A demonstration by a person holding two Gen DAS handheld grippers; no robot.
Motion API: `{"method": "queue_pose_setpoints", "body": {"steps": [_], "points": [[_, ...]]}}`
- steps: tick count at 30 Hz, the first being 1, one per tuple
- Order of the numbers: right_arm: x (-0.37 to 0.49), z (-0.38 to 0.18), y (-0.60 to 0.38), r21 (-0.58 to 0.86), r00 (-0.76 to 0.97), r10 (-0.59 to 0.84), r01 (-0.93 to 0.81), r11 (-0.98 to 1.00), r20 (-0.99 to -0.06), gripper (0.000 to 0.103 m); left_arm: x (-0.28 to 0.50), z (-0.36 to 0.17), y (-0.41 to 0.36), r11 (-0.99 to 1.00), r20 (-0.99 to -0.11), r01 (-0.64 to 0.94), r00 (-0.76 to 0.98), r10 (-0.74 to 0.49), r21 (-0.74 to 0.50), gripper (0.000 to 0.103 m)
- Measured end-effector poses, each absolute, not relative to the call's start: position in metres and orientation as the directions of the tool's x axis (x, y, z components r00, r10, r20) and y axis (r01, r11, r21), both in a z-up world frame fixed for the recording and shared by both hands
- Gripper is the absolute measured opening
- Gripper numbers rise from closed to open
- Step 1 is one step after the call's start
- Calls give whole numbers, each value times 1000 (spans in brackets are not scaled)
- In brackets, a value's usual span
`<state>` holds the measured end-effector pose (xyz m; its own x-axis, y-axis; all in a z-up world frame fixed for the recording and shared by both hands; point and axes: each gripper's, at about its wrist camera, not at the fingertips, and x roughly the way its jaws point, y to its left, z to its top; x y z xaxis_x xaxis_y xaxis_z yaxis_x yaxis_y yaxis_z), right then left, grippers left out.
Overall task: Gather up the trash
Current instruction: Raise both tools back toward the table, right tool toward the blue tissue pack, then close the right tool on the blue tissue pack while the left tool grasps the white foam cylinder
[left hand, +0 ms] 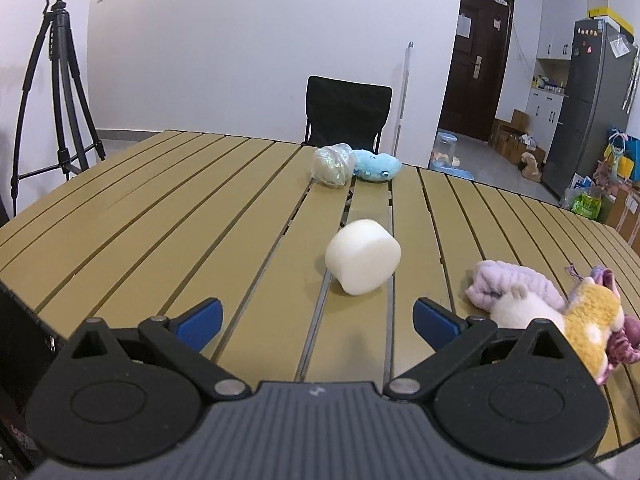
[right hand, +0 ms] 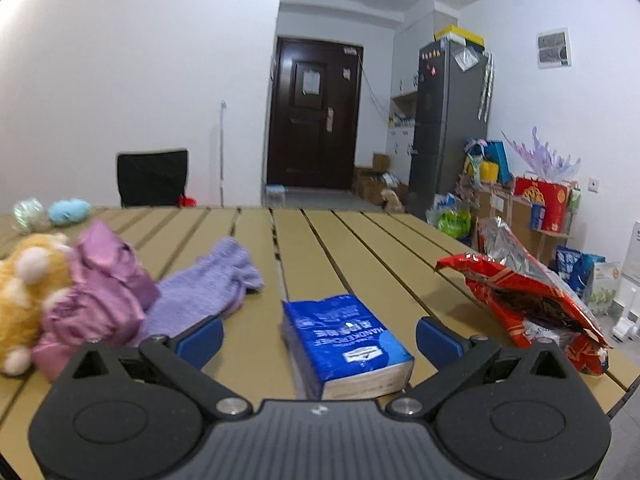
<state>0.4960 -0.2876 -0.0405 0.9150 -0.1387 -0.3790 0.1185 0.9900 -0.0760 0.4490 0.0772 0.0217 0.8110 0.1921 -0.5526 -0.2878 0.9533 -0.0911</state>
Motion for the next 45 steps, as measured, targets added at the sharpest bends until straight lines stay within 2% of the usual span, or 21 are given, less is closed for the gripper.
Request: {"method": "queue_pose_setpoints", "body": {"steps": [2, 5, 7, 9, 27, 33, 36, 38, 39, 45], "points": [[504, -41, -290, -79, 900, -150, 129, 989, -410, 91, 455, 22, 78, 955, -554, -283, 811, 189, -90, 103], [513, -42, -292, -76, 884, -149, 128, 989, -442, 83, 467, 21, 81, 956, -559, -282, 807, 189, -85, 103], [516, -44, -292, -71, 874, -142, 123, 990, -464, 57, 473, 19, 82, 956, -563, -280, 805, 187, -83, 103], [517, -43, -297, -12, 873, -99, 106, 994, -477, 52, 480, 18, 83, 957, -567, -277, 803, 184, -82, 103], [508, -37, -299, 56, 904, -116, 152, 987, -411, 51, 536, 2, 74, 967, -580, -237, 803, 139, -96, 103], [512, -39, -295, 52, 903, -121, 156, 986, -413, 51, 551, -11, 66, 965, -598, -260, 781, 181, -48, 102], [512, -39, -294, 53, 904, -118, 153, 987, -412, 51, 555, -15, 64, 964, -608, -262, 773, 181, -46, 89], [512, -40, -295, 53, 904, -116, 150, 987, -412, 51, 556, -17, 66, 963, -617, -264, 766, 180, -46, 71], [512, -40, -294, 53, 904, -114, 149, 987, -412, 51, 557, -17, 66, 964, -618, -260, 767, 174, -52, 66], [511, -39, -297, 60, 905, -108, 145, 988, -412, 51, 554, -16, 65, 967, -595, -250, 785, 170, -53, 56]]}}
